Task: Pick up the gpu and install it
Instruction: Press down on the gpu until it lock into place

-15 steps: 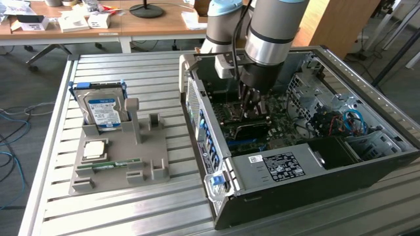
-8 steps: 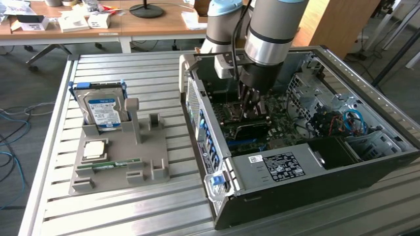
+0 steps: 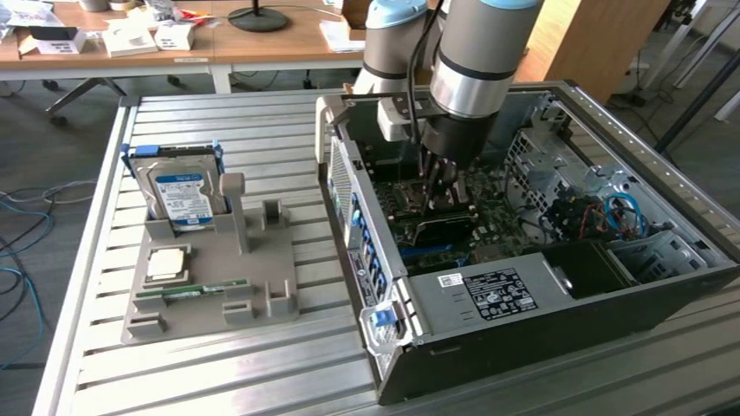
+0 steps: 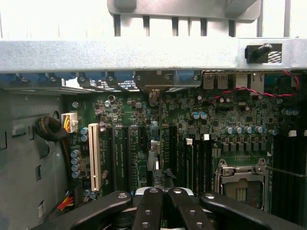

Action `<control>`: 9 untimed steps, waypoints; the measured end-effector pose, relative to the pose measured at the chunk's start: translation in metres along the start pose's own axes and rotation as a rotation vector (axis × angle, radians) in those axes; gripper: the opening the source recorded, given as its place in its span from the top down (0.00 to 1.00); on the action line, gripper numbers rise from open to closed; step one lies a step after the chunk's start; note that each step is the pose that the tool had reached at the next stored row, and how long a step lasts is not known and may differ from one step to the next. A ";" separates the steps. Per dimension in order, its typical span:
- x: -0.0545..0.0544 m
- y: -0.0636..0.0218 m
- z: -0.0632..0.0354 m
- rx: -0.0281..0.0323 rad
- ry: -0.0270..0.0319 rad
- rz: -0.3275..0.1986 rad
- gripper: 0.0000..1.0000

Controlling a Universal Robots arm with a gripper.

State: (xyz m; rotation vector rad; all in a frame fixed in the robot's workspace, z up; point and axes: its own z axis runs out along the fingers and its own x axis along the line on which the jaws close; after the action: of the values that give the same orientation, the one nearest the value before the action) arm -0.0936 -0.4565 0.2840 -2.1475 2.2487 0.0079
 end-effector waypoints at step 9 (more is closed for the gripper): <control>0.000 0.0000 0.0009 0.0000 0.0000 0.000 0.89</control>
State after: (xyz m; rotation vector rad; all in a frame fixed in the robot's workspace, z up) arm -0.0936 -0.4565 0.2831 -2.1475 2.2487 0.0079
